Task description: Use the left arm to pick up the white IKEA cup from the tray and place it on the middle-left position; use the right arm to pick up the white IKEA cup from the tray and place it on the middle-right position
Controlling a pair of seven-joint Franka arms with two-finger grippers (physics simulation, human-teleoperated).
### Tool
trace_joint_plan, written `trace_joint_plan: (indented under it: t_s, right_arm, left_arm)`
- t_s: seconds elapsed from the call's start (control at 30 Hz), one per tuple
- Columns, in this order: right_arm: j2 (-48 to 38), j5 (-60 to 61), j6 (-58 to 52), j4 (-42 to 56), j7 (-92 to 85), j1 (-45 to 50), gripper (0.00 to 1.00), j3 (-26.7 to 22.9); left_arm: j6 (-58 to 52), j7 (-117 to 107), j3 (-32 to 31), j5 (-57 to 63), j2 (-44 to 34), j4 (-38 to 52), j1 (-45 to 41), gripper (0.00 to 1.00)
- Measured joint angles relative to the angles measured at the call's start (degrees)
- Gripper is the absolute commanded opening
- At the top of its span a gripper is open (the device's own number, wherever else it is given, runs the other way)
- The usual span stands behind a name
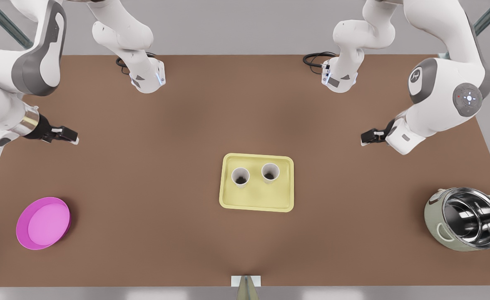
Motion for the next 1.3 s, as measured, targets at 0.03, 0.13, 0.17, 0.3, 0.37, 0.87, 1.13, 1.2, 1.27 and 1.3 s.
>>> trace_joint_plan:
  t_s: [0.03,0.13,0.17,0.3,0.37,0.87,1.13,1.2,1.27,1.3]
  right_arm:
    - [0.0,0.0,0.8,0.0,-0.1,1.1,1.00,0.0]
    - [0.1,0.0,2.5,0.0,-0.2,3.5,1.00,0.1]
    - [0.7,0.0,3.0,0.0,-0.3,3.9,1.00,0.3]
    - [6.7,-0.1,5.1,0.5,-0.2,8.8,1.00,0.5]
    - [10.1,-0.1,6.9,1.0,0.2,15.2,1.00,0.5]
    - [38.4,0.2,26.3,19.1,18.5,39.6,1.00,1.7]
    - [43.2,0.3,30.5,18.5,26.8,42.7,1.00,2.4]
    - [43.8,0.3,30.9,17.9,28.3,42.6,1.00,2.4]
    - [44.0,0.3,31.2,17.0,29.6,42.6,1.00,2.3]
    - [44.0,0.3,31.3,16.5,30.2,42.5,1.00,2.3]
  left_arm:
    - [0.5,-0.4,-0.4,-0.3,0.2,0.3,0.8,1.00]
    - [1.8,-1.3,-0.6,-1.7,2.7,3.1,1.4,1.00]
    - [2.1,-1.6,-0.7,-1.8,3.5,3.6,1.4,1.00]
    - [3.2,-1.6,-0.9,-0.3,5.2,3.4,0.1,1.00]
    - [3.8,-1.3,-1.1,0.9,6.5,3.3,-0.1,1.00]
    - [8.1,0.4,-1.1,5.9,7.5,3.3,-0.9,1.00]
    - [8.6,0.9,-1.0,6.0,7.5,3.3,-0.9,1.00]
    - [8.7,1.0,-1.0,6.0,7.5,3.3,-0.8,1.00]
    - [8.7,1.1,-0.9,6.0,7.5,3.3,-0.5,1.00]
    - [8.7,1.1,-0.9,6.0,7.5,3.3,-0.5,1.00]
